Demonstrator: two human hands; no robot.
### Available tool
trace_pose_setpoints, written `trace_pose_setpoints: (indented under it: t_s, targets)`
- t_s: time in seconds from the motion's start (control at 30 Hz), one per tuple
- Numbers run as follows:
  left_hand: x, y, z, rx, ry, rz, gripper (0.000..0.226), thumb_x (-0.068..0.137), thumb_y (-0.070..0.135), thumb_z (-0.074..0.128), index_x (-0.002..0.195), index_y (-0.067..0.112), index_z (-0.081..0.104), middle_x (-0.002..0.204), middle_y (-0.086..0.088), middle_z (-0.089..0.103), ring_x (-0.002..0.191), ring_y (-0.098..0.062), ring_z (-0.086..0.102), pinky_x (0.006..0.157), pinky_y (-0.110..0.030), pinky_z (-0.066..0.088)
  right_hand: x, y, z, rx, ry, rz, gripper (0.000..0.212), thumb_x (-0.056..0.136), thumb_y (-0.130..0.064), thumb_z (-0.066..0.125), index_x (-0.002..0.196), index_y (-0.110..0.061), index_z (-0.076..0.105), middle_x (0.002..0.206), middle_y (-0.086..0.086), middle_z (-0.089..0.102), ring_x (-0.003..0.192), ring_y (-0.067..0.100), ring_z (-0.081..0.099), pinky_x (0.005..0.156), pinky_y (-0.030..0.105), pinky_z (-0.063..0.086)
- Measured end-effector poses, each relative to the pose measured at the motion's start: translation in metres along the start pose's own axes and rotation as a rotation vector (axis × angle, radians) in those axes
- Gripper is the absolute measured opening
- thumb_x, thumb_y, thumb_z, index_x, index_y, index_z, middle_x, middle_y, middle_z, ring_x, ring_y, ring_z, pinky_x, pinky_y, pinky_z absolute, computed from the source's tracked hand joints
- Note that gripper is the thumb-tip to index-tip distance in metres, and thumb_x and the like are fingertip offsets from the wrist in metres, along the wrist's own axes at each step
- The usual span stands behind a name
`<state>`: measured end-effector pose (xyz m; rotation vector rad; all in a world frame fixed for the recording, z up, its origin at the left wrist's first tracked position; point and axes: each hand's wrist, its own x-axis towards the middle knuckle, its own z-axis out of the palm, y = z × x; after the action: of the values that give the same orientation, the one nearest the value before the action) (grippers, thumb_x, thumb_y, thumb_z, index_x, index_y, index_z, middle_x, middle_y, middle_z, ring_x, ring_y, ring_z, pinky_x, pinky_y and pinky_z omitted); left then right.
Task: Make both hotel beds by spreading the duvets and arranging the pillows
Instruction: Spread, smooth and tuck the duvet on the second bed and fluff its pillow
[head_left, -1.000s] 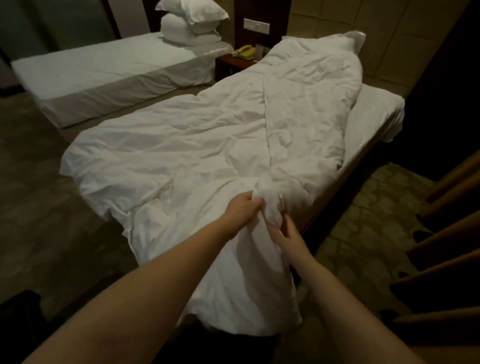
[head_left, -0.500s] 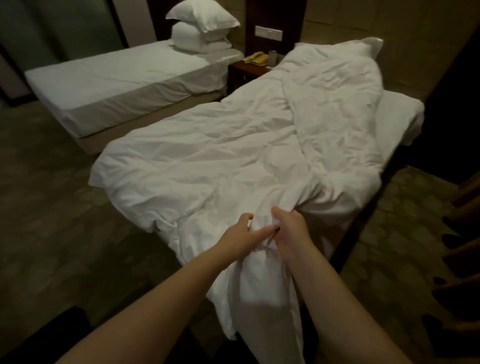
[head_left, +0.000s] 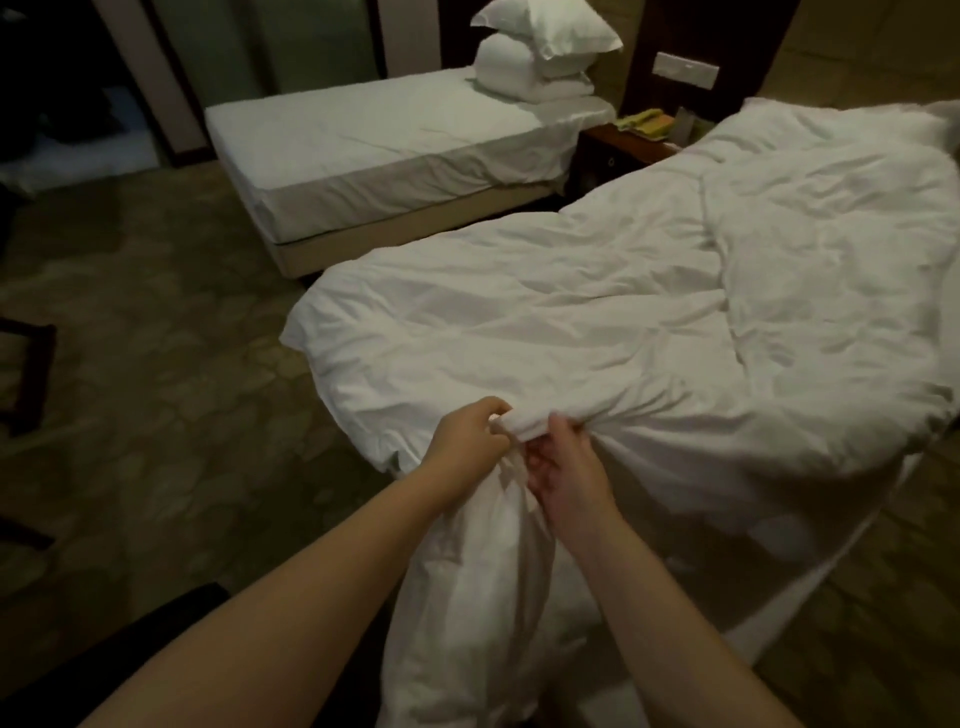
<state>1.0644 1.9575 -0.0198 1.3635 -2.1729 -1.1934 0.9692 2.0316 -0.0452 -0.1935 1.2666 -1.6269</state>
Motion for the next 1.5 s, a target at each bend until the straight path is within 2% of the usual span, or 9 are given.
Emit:
trace_pose_setpoints:
  t_s: [0.1, 0.27, 0.43, 0.53, 0.73, 0.9, 1.17, 1.4, 1.5]
  targets:
    - [0.023, -0.003, -0.009, 0.054, -0.024, 0.033, 0.029, 0.082, 0.009, 0.059, 0.109, 0.019, 0.065, 0.105, -0.003, 0.067, 0.096, -0.019, 0.059, 0.067, -0.017, 0.035, 0.034, -0.019, 0.023, -0.022, 0.105, 0.053, 0.008, 0.097, -0.019, 0.053, 0.097, -0.012, 0.058, 0.080, 0.005, 0.061, 0.060, 0.011, 0.058, 0.051, 0.021, 0.044]
    - [0.074, 0.026, -0.034, 0.070, 0.135, 0.064, 0.030, 0.088, 0.023, 0.059, 0.117, 0.023, 0.061, 0.114, 0.000, 0.066, 0.105, -0.019, 0.059, 0.082, -0.023, 0.043, 0.092, -0.067, 0.053, 0.104, 0.094, -0.142, 0.010, 0.098, -0.007, 0.049, 0.092, -0.013, 0.056, 0.087, 0.006, 0.063, 0.074, 0.015, 0.060, 0.063, 0.023, 0.050]
    - [0.109, 0.032, -0.065, 0.534, 0.033, 0.095, 0.079, 0.081, 0.051, 0.061, 0.145, 0.034, 0.019, 0.132, -0.003, 0.046, 0.118, -0.025, 0.049, 0.095, -0.039, 0.045, 0.145, -0.115, 0.087, 0.180, 0.142, -0.290, 0.015, 0.100, -0.011, 0.046, 0.093, -0.020, 0.056, 0.092, 0.000, 0.063, 0.077, 0.012, 0.059, 0.071, 0.024, 0.050]
    - [0.145, 0.018, -0.094, 0.708, 0.036, 0.059, 0.084, 0.083, 0.047, 0.060, 0.147, 0.038, 0.005, 0.127, -0.004, 0.045, 0.109, -0.026, 0.051, 0.090, -0.043, 0.048, 0.175, -0.130, 0.101, 0.182, 0.142, -0.319, 0.011, 0.100, -0.012, 0.047, 0.102, -0.017, 0.056, 0.100, 0.002, 0.062, 0.083, 0.013, 0.060, 0.073, 0.024, 0.050]
    - [0.243, -0.031, -0.175, 0.619, 0.022, 0.033, 0.057, 0.091, 0.045, 0.054, 0.141, 0.034, 0.030, 0.128, -0.001, 0.054, 0.108, -0.023, 0.056, 0.088, -0.035, 0.049, 0.239, -0.148, 0.152, 0.106, 0.144, -0.487, 0.017, 0.100, -0.016, 0.046, 0.115, -0.020, 0.054, 0.115, -0.002, 0.062, 0.099, 0.012, 0.062, 0.080, 0.024, 0.052]
    - [0.335, -0.096, -0.262, 0.498, -0.084, 0.071, 0.017, 0.098, 0.035, 0.043, 0.107, 0.025, 0.054, 0.111, -0.003, 0.062, 0.094, -0.019, 0.055, 0.077, -0.030, 0.044, 0.309, -0.138, 0.256, 0.209, 0.251, -0.565, 0.015, 0.099, -0.010, 0.048, 0.096, -0.022, 0.058, 0.096, -0.003, 0.064, 0.077, 0.004, 0.065, 0.068, 0.018, 0.053]
    - [0.472, -0.183, -0.440, 0.286, -0.167, 0.104, 0.022, 0.098, 0.028, 0.046, 0.077, 0.035, 0.050, 0.079, 0.011, 0.056, 0.073, -0.005, 0.051, 0.058, -0.024, 0.034, 0.427, -0.129, 0.446, 0.050, 0.342, -0.531, 0.017, 0.097, -0.011, 0.051, 0.082, -0.015, 0.058, 0.074, -0.001, 0.055, 0.065, 0.009, 0.055, 0.064, 0.023, 0.048]
    - [0.574, -0.284, -0.523, 0.145, -0.401, -0.047, 0.016, 0.098, 0.024, 0.048, 0.099, 0.033, 0.061, 0.094, 0.010, 0.062, 0.088, -0.008, 0.057, 0.074, -0.023, 0.043, 0.570, -0.069, 0.560, -0.147, 0.409, -0.391, 0.021, 0.096, -0.015, 0.052, 0.075, -0.018, 0.054, 0.069, -0.002, 0.050, 0.062, 0.008, 0.049, 0.059, 0.022, 0.043]
    - [0.626, -0.338, -0.536, 0.257, -0.387, -0.114, 0.016, 0.097, 0.022, 0.048, 0.103, 0.031, 0.061, 0.103, 0.006, 0.063, 0.097, -0.014, 0.058, 0.080, -0.025, 0.043, 0.647, -0.026, 0.599, -0.305, 0.474, -0.283, 0.015, 0.094, -0.016, 0.049, 0.082, -0.014, 0.057, 0.077, 0.001, 0.054, 0.075, 0.016, 0.052, 0.062, 0.027, 0.041]
